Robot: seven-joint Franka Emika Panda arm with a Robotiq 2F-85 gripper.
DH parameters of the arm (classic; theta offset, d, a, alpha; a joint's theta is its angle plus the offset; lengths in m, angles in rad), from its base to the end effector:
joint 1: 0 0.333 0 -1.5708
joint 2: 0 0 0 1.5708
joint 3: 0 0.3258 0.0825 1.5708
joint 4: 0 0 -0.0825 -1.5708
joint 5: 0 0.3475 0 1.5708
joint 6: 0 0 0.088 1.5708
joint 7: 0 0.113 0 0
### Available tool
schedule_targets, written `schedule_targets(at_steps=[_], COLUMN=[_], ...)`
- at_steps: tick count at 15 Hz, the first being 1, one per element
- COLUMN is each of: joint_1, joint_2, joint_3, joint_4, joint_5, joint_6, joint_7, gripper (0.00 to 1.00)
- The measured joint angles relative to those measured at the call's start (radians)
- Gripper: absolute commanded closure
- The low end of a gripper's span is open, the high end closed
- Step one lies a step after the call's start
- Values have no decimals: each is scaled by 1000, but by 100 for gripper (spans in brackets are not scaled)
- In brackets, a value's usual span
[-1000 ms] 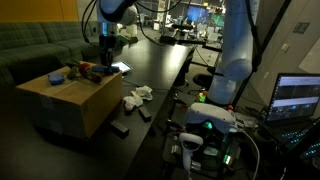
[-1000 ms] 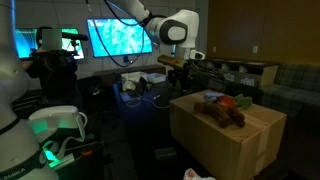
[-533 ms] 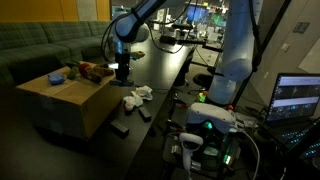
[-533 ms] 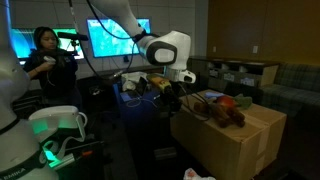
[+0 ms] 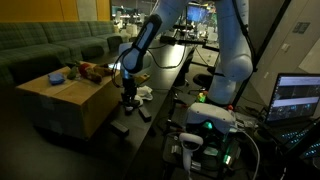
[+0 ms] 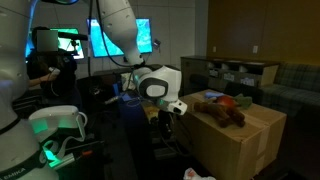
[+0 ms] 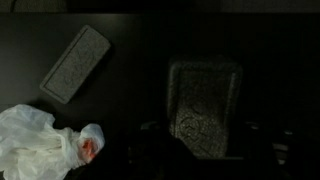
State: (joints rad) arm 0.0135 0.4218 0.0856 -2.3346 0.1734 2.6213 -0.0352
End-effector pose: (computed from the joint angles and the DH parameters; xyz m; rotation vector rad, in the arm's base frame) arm 0.4854 0.0464 0.1821 -3.0271 0.0412 0.2111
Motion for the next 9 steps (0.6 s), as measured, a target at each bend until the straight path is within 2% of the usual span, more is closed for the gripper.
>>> schedule_targets(at_steps=[4,9], joint_1=[63,154], joint_2=[130,297], joint_3=[-52,-148], joint_4=[13,82], joint_5=[-45,-64], joint_6=[141,200], joint_7=[140,278], gripper=[69,69])
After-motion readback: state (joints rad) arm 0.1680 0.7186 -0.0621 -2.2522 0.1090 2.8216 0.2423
